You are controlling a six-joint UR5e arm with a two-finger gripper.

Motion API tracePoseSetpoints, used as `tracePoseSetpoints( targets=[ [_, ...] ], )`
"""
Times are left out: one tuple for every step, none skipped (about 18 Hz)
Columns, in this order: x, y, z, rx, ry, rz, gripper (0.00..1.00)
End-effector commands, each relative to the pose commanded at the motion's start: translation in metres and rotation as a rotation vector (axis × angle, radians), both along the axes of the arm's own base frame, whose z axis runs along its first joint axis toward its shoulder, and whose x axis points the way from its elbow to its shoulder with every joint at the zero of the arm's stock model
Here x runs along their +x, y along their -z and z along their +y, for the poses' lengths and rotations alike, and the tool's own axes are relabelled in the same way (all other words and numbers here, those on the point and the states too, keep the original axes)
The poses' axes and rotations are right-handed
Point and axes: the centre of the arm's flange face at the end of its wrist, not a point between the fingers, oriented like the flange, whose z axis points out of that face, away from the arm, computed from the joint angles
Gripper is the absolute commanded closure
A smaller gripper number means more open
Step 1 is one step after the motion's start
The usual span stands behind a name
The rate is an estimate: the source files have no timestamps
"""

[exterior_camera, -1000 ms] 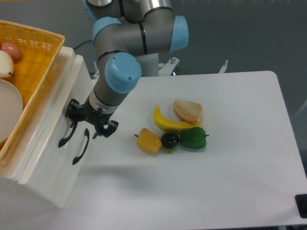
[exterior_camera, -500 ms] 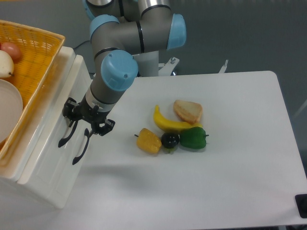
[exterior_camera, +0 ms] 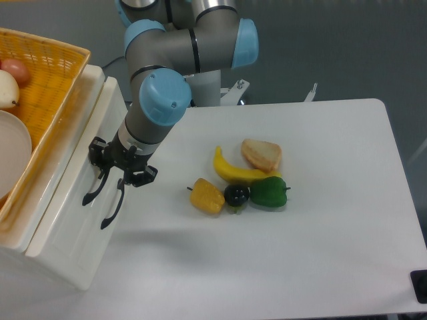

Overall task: Slide open the top white drawer
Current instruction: 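Pull the upper drawer outward by its handle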

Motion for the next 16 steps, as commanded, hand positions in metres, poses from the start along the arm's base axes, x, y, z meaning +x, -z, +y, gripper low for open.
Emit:
tracePoseSetpoints(
  targets=[
    [0.0,0.0,0.0,0.0,0.0,0.0,0.64],
    [0.0,0.0,0.0,0.001,0.001,0.0,0.64],
    [0.0002,0.0007,-0.0002,-0.001,0.001,-0.001,0.64],
    [-0.0006,-0.0003,-0.0007,0.002,0.0,0.001,0.65],
    [-0.0005,-0.0002,-0.0008,0.001,0.0,0.0,0.66],
    [-0.0005,-0.0002,-0.0008,0.001,0.0,0.0,0.67],
    [-0.0005,-0.0002,-0.0008,0.001,0.0,0.0,0.68],
    [-0.0005,-0.0002,-0.0008,0.001,0.0,0.0,0.69],
    [-0.0005,-0.0002,-0.0008,0.0,-0.002,0.0,0.73],
    [-0.0005,-0.0002,-0.0008,0.0,-0.002,0.0,0.74],
    [-0.0005,-0.0002,-0.0008,0.0,-0.002,0.0,0.76],
    [-0.0005,-0.0002,-0.0008,0.0,-0.002,0.0,0.76],
    [-0.0005,-0.0002,-0.0008,0.0,-0.002,0.0,0.78],
    [-0.0003,-0.001,-0.0011,0.001,-0.002,0.001,0.79],
    [-0.0003,-0.001,-0.0011,0.001,-0.002,0.001,0.79],
    [-0.0011,-0.001,-0.0014,0.001,-0.003,0.001,0.8]
  ],
)
